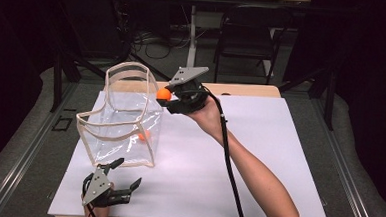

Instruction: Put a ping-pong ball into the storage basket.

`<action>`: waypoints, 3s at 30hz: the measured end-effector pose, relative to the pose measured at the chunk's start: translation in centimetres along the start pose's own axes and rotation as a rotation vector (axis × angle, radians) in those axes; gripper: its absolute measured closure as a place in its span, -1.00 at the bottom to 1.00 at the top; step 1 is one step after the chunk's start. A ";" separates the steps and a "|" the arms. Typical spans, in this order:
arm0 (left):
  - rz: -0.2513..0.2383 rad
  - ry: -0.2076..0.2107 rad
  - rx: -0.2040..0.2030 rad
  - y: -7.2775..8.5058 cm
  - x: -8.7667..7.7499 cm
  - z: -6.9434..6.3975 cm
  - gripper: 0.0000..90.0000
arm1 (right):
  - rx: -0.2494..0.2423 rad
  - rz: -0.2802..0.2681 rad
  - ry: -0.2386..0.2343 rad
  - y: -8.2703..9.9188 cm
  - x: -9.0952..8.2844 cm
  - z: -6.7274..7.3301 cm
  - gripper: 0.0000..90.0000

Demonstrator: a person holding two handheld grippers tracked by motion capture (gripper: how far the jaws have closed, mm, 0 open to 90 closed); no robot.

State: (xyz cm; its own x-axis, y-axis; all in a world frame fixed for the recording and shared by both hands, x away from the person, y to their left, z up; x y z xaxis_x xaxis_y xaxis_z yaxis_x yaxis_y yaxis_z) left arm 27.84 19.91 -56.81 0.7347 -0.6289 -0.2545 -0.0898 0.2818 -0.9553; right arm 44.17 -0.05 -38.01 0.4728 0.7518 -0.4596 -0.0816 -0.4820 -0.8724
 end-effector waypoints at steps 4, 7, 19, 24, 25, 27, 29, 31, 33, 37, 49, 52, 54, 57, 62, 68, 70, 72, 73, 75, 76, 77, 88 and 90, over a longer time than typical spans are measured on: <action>0.002 0.003 0.000 0.0 0.0 0.0 -0.65 | -0.004 -0.003 0.002 -0.3 0.0 0.1 0.13; -0.003 0.002 -0.003 0.0 0.1 -0.1 -0.65 | -0.006 -0.008 0.004 -0.5 0.0 0.2 0.13; 0.000 0.001 -0.001 0.0 0.0 0.0 -0.65 | -0.022 -0.026 0.007 -1.6 0.1 0.4 0.13; -0.002 0.002 -0.001 0.0 0.0 0.0 -0.65 | -0.021 -0.028 0.009 -1.9 0.4 0.5 0.13; -0.002 0.001 -0.002 0.0 0.0 0.0 -0.65 | -0.021 -0.030 0.009 -2.0 0.4 0.5 0.13; -0.003 0.001 -0.003 0.0 0.0 -0.1 -0.65 | -0.022 -0.030 0.008 -2.1 0.4 0.6 0.13; -0.003 0.003 -0.003 -0.1 0.1 -0.1 -0.65 | -0.026 -0.032 0.009 -2.2 0.5 0.7 0.13; -0.002 0.004 0.000 -0.1 0.1 -0.1 -0.65 | -0.028 -0.031 0.010 -2.4 0.5 0.8 0.13; -0.003 0.006 0.001 -0.1 0.1 -0.1 -0.65 | -0.030 -0.034 0.010 -2.5 0.6 0.8 0.13; -0.003 0.003 -0.003 -0.1 0.1 -0.1 -0.65 | -0.039 -0.034 0.005 -2.9 0.8 1.0 0.13; -0.005 0.003 -0.004 -0.1 0.1 0.0 -0.65 | -0.050 -0.024 -0.005 -3.6 1.8 1.4 0.13; -0.004 0.005 -0.004 -0.1 0.1 -0.1 -0.65 | -0.047 -0.026 -0.005 -3.8 1.9 1.4 0.13; -0.003 0.006 0.000 -0.1 0.1 -0.1 -0.65 | -0.041 -0.027 -0.008 -3.9 2.0 1.4 0.13; -0.004 0.005 -0.004 -0.1 0.1 -0.1 -0.65 | -0.043 -0.025 -0.012 -4.1 2.3 1.6 0.13; -0.002 0.006 -0.001 -0.1 0.1 -0.1 -0.65 | -0.058 -0.013 -0.018 -4.2 2.8 1.8 0.13; -0.001 0.006 0.001 -0.1 0.1 -0.1 -0.65 | -0.066 -0.007 -0.024 -4.4 3.3 2.1 0.13; -0.002 0.005 0.000 -0.1 0.1 -0.1 -0.65 | -0.066 -0.003 -0.023 -4.4 3.4 2.2 0.13; -0.003 0.005 0.000 -0.1 0.1 -0.1 -0.65 | -0.068 -0.003 -0.025 -4.5 3.6 2.3 0.13; -0.002 0.006 0.002 -0.1 0.1 -0.1 -0.65 | -0.068 0.000 -0.025 -4.5 3.7 2.3 0.13; -0.002 0.005 0.000 -0.1 0.1 -0.1 -0.65 | -0.065 0.002 -0.025 -4.5 3.8 2.3 0.13; -0.002 0.005 -0.001 -0.1 0.1 -0.1 -0.65 | -0.064 0.003 -0.025 -4.5 3.9 2.3 0.13; -0.002 0.005 0.000 -0.1 0.1 -0.1 -0.65 | -0.064 0.004 -0.025 -4.5 4.0 2.3 0.13; -0.002 0.005 0.000 -0.1 0.0 -0.1 -0.65 | -0.054 0.015 -0.028 -4.1 4.9 2.3 0.13; -0.003 0.005 -0.001 -0.1 0.0 -0.1 -0.65 | -0.052 0.016 -0.032 -4.1 5.1 2.4 0.13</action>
State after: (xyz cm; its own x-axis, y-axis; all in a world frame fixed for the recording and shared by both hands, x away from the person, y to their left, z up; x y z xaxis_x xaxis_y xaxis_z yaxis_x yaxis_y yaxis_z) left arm 27.81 19.82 -56.77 0.7318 -0.6329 -0.2526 -0.0884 0.2795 -0.9561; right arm 44.79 6.82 -37.15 0.4436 0.7573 -0.4792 -0.0432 -0.5160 -0.8555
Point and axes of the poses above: each handheld gripper's, and its own axes: x roughly forward along the jaws, y roughly out of its underside, z roughly to its left, the point moved 5 cm from there along x, roughly forward along the jaws
